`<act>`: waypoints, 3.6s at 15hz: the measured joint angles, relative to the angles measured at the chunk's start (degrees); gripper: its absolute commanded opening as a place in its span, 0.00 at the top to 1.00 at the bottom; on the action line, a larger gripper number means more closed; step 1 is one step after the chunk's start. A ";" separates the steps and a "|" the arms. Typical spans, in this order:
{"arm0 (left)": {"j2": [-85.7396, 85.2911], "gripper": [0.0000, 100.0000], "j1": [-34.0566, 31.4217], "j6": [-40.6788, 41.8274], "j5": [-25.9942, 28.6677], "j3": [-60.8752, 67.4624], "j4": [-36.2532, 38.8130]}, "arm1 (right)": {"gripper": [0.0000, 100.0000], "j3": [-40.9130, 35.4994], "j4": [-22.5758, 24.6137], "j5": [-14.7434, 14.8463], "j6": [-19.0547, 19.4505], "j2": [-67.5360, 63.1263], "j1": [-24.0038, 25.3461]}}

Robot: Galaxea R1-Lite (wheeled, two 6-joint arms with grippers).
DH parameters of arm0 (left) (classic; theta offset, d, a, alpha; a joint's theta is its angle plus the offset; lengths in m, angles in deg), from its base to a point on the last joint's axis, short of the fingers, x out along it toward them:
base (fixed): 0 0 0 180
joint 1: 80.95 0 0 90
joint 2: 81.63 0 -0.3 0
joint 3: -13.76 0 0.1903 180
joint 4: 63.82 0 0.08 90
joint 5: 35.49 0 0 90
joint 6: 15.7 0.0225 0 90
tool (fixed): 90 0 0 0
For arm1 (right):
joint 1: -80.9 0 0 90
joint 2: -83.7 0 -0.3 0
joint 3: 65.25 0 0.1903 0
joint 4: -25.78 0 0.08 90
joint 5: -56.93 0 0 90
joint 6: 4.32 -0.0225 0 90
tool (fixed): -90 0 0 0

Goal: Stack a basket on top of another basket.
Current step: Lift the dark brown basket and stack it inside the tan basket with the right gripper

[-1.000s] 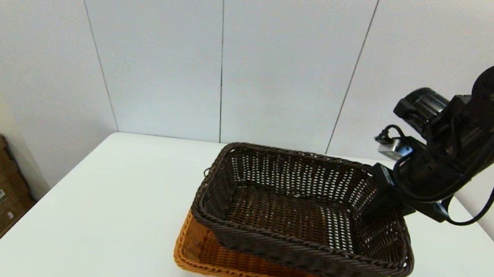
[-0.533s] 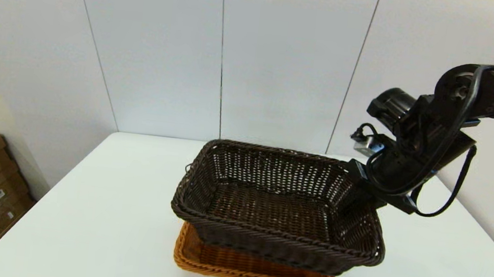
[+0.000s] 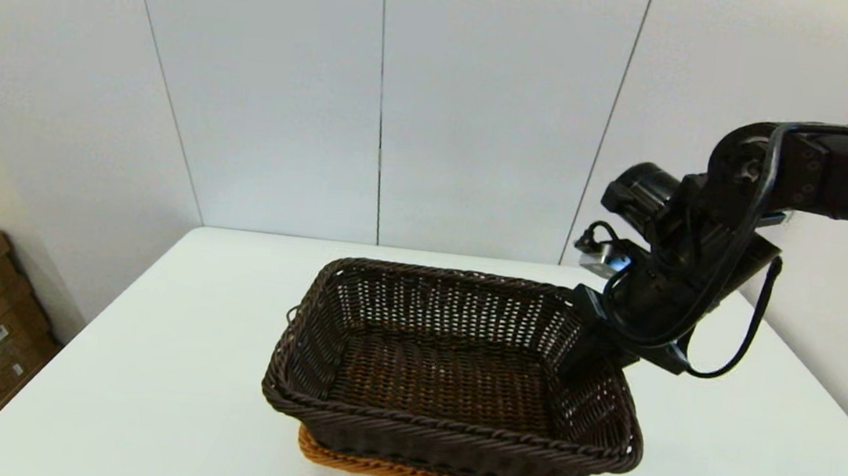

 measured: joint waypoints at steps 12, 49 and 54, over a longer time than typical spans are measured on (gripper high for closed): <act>0.00 0.00 0.00 -0.07 0.00 0.00 0.00 | 1.00 4.16 0.93 -0.09 2.05 -5.69 0.16; 0.00 0.00 0.00 -0.02 0.00 0.00 0.02 | 0.00 5.99 0.82 1.02 4.91 -13.34 -3.51; 0.00 0.00 0.00 -0.02 0.02 0.00 0.02 | 0.00 6.31 0.85 1.16 4.85 -13.12 -3.56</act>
